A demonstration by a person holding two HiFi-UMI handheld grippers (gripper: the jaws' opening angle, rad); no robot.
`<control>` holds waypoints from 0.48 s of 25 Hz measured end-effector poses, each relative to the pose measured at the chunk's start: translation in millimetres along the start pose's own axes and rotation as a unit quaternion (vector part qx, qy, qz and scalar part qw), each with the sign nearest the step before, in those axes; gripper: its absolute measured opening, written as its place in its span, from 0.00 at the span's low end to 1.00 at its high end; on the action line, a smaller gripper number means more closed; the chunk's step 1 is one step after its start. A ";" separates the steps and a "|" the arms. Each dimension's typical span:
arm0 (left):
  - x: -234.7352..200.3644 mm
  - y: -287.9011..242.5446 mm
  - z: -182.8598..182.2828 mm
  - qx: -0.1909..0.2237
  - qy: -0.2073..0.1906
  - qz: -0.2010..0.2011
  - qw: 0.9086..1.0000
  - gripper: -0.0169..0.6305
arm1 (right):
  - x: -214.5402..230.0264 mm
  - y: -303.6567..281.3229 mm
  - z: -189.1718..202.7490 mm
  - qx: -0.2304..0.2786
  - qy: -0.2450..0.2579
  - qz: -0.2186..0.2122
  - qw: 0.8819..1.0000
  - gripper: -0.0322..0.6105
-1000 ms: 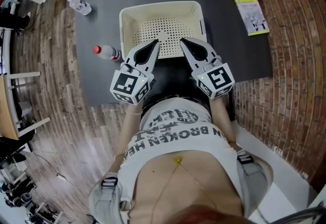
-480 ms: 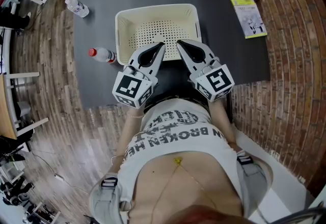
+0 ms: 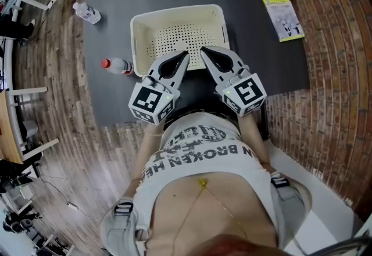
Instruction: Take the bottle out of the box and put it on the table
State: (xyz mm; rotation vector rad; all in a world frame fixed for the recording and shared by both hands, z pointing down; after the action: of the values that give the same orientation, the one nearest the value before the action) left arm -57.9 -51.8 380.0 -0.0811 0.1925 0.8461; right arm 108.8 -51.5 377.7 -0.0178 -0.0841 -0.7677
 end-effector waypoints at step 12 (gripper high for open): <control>0.1 2.5 3.9 -0.005 0.007 0.007 1.000 0.04 | -0.4 1.3 1.3 -0.008 0.004 0.006 1.000 0.06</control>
State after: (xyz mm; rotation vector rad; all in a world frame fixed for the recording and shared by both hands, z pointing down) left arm -59.2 -49.5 383.8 -0.0951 0.2018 0.8615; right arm 109.3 -50.3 379.0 -0.0301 -0.0694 -0.7564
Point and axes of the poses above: the fingertips, and each gripper's own axes: y backward along the fingers, x to its right, z out of its underside, the point moved 9 cm from there along y, backward along the fingers, and after that the axes turned 11 degrees about x, right-handed, at the moved point
